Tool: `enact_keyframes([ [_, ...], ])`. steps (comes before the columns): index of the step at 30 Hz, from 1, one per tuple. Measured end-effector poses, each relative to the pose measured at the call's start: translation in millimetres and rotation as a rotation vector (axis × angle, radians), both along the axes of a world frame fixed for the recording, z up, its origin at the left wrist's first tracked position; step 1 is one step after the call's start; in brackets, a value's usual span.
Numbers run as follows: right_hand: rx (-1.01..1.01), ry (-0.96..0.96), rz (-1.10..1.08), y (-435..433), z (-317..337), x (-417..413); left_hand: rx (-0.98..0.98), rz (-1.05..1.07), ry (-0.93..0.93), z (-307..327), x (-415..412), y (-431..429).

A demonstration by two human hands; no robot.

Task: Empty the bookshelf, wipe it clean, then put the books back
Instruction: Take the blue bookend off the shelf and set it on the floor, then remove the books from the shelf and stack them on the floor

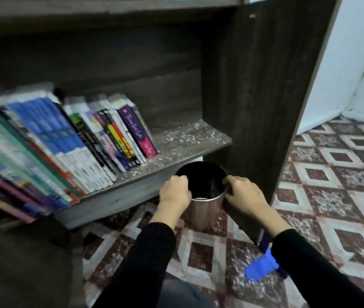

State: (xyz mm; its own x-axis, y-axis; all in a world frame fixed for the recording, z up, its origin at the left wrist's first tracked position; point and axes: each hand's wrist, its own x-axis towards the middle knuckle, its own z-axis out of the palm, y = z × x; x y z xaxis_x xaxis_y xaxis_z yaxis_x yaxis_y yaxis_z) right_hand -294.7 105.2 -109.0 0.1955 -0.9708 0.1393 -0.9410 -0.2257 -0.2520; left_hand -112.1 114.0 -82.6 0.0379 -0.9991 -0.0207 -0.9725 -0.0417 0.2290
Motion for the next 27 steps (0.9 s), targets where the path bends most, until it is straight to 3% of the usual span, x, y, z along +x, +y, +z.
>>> enact_keyframes([
  [15, -0.047, 0.019, 0.345, -33, 95, 152, -0.263, 0.180, -0.241, 93, 120, 34],
  [23, -0.104, -0.259, 0.343, -79, 105, 198, -0.533, 0.151, -0.400, 105, 148, -4],
  [27, -0.105, -0.350, 0.290, -106, 99, 210, -0.563, 0.137, -0.428, 114, 148, -30],
])
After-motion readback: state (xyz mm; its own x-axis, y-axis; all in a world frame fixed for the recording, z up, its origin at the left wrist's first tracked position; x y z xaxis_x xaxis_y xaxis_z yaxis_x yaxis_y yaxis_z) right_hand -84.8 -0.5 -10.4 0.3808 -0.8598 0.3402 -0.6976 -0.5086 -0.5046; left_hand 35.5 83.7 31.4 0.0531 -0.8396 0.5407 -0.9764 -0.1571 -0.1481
